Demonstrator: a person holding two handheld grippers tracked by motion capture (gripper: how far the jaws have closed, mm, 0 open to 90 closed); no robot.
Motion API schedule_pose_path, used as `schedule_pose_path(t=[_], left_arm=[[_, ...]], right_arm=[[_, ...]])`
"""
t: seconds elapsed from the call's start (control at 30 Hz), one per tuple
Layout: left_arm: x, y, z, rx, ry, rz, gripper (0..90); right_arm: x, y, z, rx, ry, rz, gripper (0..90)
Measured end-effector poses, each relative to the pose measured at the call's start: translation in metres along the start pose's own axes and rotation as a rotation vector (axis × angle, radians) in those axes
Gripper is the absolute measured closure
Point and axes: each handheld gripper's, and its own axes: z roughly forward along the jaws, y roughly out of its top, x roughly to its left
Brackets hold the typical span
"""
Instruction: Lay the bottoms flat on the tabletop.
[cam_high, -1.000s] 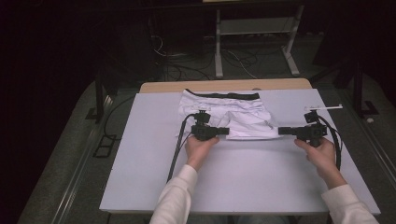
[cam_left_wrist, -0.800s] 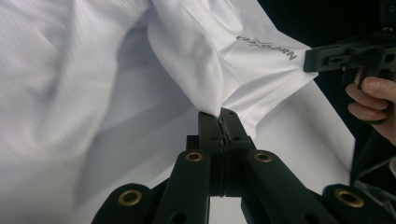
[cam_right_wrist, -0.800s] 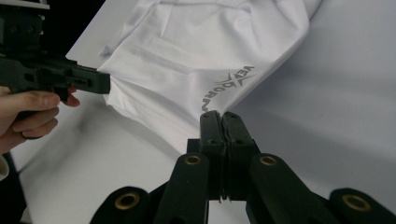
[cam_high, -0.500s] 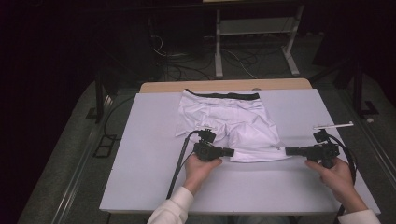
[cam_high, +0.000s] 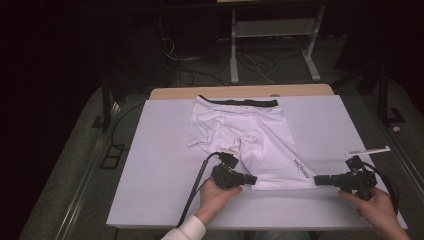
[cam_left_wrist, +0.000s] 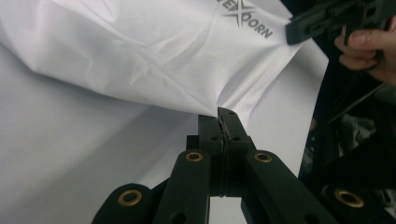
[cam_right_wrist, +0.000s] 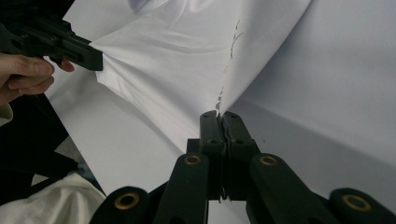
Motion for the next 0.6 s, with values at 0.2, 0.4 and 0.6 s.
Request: schedule_pose_path(t=[0.2,0.4,0.6], left_arm=[[-0.009,-0.01,0.007,0.039,-0.017,0.021,89.0],[-0.017,-0.019,0.008,0.047,-0.029,0.04,89.0],[-0.017,-0.029,0.007,0.056,-0.043,0.026,89.0]], right_arm=[[-0.004,-0.012,-0.005,0.02,-0.004,0.023,86.9],[-0.005,-0.017,-0.001,0.056,-0.012,0.032,86.8],[-0.004,-0.018,0.002,0.089,-0.009,0.042,86.7]])
